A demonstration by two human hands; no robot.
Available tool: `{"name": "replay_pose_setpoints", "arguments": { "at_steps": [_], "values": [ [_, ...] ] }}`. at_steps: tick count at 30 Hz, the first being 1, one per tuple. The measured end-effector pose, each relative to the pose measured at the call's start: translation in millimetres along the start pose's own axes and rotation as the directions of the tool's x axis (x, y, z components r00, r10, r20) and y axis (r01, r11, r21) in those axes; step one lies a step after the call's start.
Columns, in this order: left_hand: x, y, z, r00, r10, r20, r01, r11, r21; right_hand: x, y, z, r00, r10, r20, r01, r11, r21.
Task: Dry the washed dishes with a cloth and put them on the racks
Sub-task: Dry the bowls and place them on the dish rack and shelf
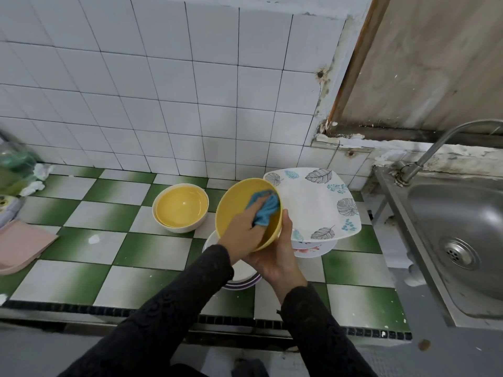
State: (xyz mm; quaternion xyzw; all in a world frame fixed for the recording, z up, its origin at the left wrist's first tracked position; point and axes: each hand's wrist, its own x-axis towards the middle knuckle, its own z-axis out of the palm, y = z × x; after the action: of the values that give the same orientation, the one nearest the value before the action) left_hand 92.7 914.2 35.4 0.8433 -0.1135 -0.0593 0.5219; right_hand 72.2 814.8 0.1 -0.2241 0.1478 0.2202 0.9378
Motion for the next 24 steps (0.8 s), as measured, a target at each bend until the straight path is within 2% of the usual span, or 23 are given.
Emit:
{"name": "replay_pose_setpoints", "arguments": {
  "at_steps": [4,6,9,11,12,15,19,21,23,24],
  "values": [
    [-7,1,-5,0.951,-0.013,0.309,-0.033,0.989,0.144,-2,-7,-14,0.998,-0.027,-0.055,0.029,0.999,0.024],
    [-8,2,-10,0.918,-0.046,0.393,-0.083,0.948,0.306,-5,-13,-19,0.997,-0.035,-0.072,0.038,0.999,0.03],
    [1,-1,-16,0.924,-0.083,0.373,-0.193,0.741,0.643,-9,-17,-21,0.998,-0.041,-0.047,0.041,0.999,-0.006],
    [7,-2,-15,0.942,-0.066,0.329,-0.225,0.6,0.767,-10,-16,-17,0.998,-0.063,-0.018,0.062,0.997,-0.047],
    [9,-4,-14,0.951,-0.049,0.304,-0.223,0.571,0.79,-10,-16,-15,0.997,-0.075,-0.001,0.075,0.995,-0.064],
    [10,-8,-8,0.959,-0.015,0.284,-0.208,0.646,0.734,-9,-21,-11,0.994,-0.106,0.024,0.108,0.984,-0.138],
    [0,7,-7,0.937,-0.057,0.344,-0.126,0.865,0.486,-10,-28,-15,0.992,-0.114,0.044,0.118,0.987,-0.106],
    [-13,20,-4,0.928,-0.054,0.367,-0.096,0.921,0.379,-8,-29,-18,0.993,-0.121,-0.011,0.119,0.989,-0.083],
    [-19,27,-2,0.923,-0.083,0.375,0.006,0.979,0.202,-8,-32,-23,0.988,-0.137,-0.075,0.131,0.988,-0.081],
    [-20,28,-2,0.918,-0.111,0.38,0.098,0.994,0.052,-9,-34,-25,0.985,-0.145,-0.096,0.137,0.987,-0.09]
  ]
}}
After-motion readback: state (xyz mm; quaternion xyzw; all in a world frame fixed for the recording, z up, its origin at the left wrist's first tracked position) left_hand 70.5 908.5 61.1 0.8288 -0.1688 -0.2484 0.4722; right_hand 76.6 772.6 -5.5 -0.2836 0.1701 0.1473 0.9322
